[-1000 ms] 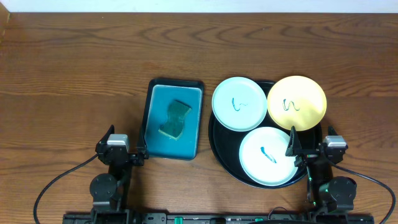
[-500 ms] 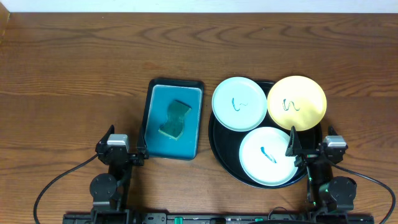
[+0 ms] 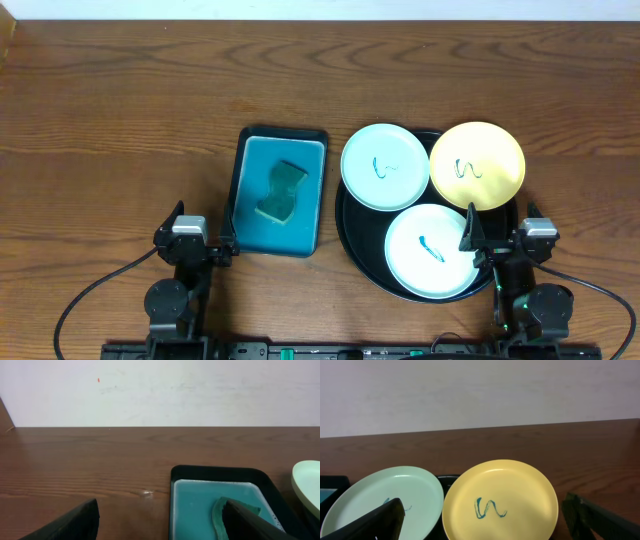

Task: Clean dirty plates on tray and stack at the side

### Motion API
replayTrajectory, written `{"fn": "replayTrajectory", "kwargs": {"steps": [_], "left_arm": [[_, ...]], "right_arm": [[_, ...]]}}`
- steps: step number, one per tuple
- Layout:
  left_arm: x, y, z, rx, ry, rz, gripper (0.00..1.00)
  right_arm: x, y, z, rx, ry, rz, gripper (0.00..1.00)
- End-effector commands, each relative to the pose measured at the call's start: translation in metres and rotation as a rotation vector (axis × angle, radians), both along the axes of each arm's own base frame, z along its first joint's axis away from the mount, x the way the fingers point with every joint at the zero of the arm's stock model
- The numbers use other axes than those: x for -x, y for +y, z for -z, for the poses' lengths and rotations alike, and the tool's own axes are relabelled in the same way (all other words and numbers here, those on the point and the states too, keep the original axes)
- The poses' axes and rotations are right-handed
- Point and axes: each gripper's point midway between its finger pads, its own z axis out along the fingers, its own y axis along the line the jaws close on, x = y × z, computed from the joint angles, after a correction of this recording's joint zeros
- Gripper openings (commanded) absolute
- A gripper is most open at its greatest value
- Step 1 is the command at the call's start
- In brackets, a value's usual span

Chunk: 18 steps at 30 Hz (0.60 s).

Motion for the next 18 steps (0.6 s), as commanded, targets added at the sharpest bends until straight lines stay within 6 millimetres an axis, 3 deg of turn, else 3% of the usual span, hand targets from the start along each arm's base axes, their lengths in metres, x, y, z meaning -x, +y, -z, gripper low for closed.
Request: {"fn": "replayTrajectory", "kwargs": {"steps": [1,12,18], "left_arm": [[0.0017,-0.0063,0.013,-0.012,0.044,0.039,0.8],[0.0016,-0.0063,0.0123,-0.009,0.041,0.038,0.8],[0.002,0.0031,0.0129,0.141,0.065,-0.036,0.8]], "right_arm": [[0.0,0.0013,0.0018,-0.002,0.006,-0.004,0.99],[0.0,0.0013,0.0017,-0.002,0.005,-0.004,0.99],[0.0,0.0013,0.0017,-0.002,0.005,-0.004,0.99]]}}
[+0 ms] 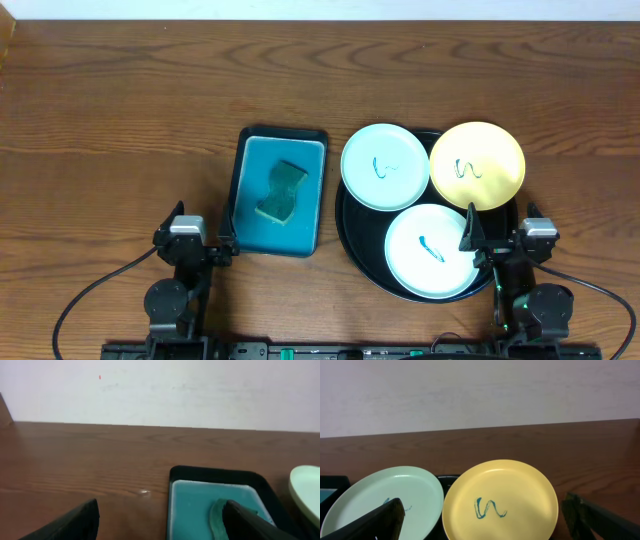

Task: Clean dirty plates on tray and stack at the side

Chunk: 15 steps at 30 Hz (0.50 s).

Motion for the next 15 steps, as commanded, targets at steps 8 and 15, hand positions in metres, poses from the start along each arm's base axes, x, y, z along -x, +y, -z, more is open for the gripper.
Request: {"fn": "replayTrajectory", "kwargs": {"steps": [8,15], "left_arm": [[0.002,0.003,-0.004,0.091,0.163,-0.035,0.8],[-0.005,0.003,-0.01,0.089,0.385,-0.044,0.8]], "right_arm": [[0.002,0.001,0.007,-0.04,0.078,0.004,0.99],[0.005,0.001,0.011,-0.077,0.274,0.017,0.99]]}}
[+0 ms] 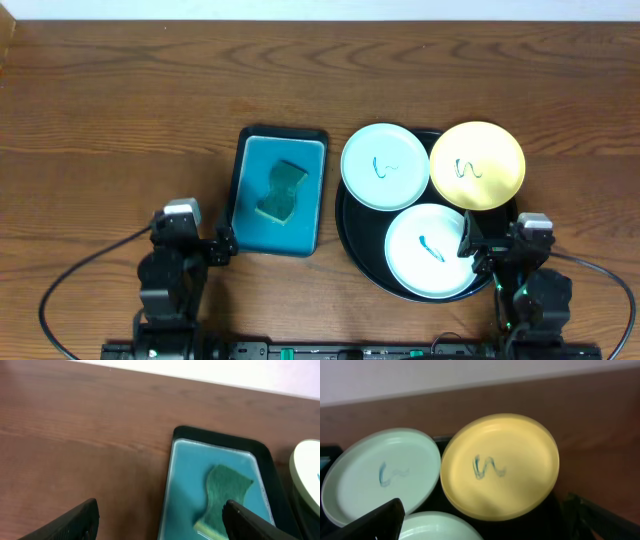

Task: Clean dirty plates on tray and stack at the side
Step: 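Reach the left gripper to the blue tray and grasp the green sponge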

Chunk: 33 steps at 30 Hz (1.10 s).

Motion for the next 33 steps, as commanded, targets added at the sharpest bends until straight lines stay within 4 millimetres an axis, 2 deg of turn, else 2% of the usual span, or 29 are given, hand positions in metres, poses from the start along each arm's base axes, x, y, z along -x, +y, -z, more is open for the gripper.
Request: {"fn": "replayTrajectory", "kwargs": {"steps": [1,8,11,15,18,21,24,26,30,32,33], "left_arm": [[-0.008,0.0,-0.017,0.009,0.099,-0.005,0.8],[-0.019,-0.014,-0.03,0.057,0.356,0.065,0.8],[-0.012,-0.015,-0.031,0.067,0.542,0.063,0.8],[0.003,-0.015,-0.025,0.073,0.661,0.06,0.8],[0.002,-0.022,-0.026,0.099,0.656,0.089,0.8],[-0.012,-0.03,-0.036,0.127,0.586,0.13,0.8],[-0.044,-0.03,-0.058,0.115,0.429,0.14,0.78],[-0.059,-0.03,-0.064,0.111,0.379,0.142,0.76],[-0.079,-0.038,-0.049,0.091,0.399,0.176,0.75],[-0.085,-0.05,-0.035,0.046,0.428,0.237,0.74],[-0.087,-0.058,-0.022,0.001,0.461,0.266,0.73]], "right_arm": [[-0.002,0.001,-0.021,-0.03,0.048,0.006,0.99],[-0.003,0.005,-0.027,-0.078,0.343,0.014,0.99],[-0.005,0.006,-0.026,-0.041,0.52,-0.002,0.99],[-0.014,0.013,-0.032,-0.065,0.577,-0.034,0.99],[-0.014,0.017,-0.027,-0.076,0.599,-0.049,0.99],[-0.016,0.021,-0.03,-0.091,0.584,-0.071,0.99],[-0.018,0.021,-0.031,-0.09,0.577,-0.071,0.99],[-0.018,0.021,-0.031,-0.091,0.577,-0.071,0.99],[-0.018,0.021,-0.031,-0.091,0.577,-0.072,0.99],[-0.018,0.021,-0.031,-0.091,0.577,-0.072,0.99],[-0.018,0.021,-0.031,-0.091,0.577,-0.071,0.99]]}}
